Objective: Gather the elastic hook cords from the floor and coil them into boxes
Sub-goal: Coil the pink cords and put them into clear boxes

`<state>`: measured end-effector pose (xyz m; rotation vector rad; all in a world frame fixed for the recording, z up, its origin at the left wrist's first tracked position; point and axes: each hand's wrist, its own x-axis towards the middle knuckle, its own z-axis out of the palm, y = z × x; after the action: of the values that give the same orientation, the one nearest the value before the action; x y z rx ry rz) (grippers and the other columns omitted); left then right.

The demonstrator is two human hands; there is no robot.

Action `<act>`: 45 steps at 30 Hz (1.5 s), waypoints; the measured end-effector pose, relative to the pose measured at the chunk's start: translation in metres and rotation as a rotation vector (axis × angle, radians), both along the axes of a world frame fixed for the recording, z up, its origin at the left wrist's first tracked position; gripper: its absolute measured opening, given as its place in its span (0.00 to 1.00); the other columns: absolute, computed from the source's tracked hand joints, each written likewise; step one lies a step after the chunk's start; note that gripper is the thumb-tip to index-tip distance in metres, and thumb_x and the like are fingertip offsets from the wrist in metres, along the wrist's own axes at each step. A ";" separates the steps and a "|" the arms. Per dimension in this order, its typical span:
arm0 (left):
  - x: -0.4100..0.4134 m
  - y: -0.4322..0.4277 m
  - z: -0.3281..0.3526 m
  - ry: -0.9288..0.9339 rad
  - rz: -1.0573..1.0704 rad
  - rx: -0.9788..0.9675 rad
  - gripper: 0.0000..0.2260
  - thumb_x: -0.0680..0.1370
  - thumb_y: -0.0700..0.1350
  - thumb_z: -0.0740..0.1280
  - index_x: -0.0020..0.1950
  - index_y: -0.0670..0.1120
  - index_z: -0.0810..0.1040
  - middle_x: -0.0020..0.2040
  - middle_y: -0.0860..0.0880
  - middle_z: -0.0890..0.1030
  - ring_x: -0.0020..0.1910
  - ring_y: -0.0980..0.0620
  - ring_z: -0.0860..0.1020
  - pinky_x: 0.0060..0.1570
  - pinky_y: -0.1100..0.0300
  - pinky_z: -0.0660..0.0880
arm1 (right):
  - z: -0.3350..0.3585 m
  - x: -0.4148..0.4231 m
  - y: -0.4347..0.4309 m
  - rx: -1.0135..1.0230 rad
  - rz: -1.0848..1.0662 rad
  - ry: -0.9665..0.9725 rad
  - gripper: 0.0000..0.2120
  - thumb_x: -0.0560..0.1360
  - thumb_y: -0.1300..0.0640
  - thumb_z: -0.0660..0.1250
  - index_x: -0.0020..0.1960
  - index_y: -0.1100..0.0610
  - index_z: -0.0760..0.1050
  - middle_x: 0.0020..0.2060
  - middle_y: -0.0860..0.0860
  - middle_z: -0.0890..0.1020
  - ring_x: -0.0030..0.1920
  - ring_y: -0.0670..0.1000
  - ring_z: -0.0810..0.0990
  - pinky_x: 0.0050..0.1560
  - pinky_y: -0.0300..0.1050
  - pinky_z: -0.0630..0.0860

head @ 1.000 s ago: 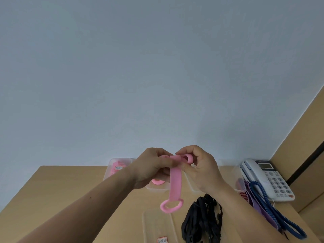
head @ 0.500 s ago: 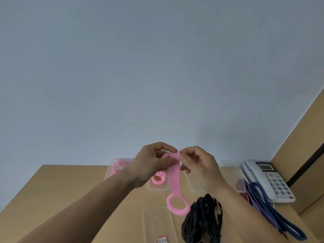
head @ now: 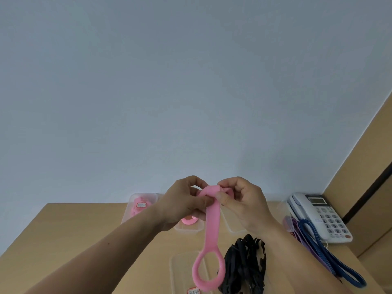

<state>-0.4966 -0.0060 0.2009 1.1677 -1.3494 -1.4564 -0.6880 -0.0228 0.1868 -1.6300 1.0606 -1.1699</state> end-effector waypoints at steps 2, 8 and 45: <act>0.000 0.001 0.003 0.038 -0.020 0.022 0.13 0.74 0.32 0.73 0.56 0.36 0.74 0.45 0.36 0.84 0.41 0.39 0.83 0.42 0.50 0.82 | -0.001 0.000 0.001 0.007 0.018 -0.019 0.10 0.72 0.64 0.75 0.48 0.51 0.80 0.41 0.48 0.84 0.41 0.47 0.82 0.46 0.41 0.80; -0.001 0.004 0.009 0.111 -0.040 0.057 0.16 0.72 0.41 0.75 0.54 0.38 0.73 0.38 0.42 0.83 0.37 0.42 0.83 0.38 0.54 0.80 | -0.001 0.001 0.004 -0.002 0.065 -0.043 0.11 0.67 0.57 0.75 0.46 0.46 0.79 0.41 0.53 0.82 0.40 0.47 0.79 0.44 0.41 0.79; 0.010 0.003 0.000 0.045 -0.036 0.010 0.16 0.72 0.44 0.73 0.56 0.38 0.77 0.46 0.35 0.82 0.43 0.40 0.79 0.51 0.45 0.76 | -0.004 0.007 0.004 0.107 0.198 -0.081 0.15 0.65 0.60 0.76 0.49 0.49 0.78 0.44 0.53 0.84 0.45 0.53 0.83 0.46 0.45 0.80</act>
<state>-0.4864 -0.0027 0.2009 1.1155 -1.3402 -1.5075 -0.6813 -0.0187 0.1823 -1.5522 0.8748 -1.0222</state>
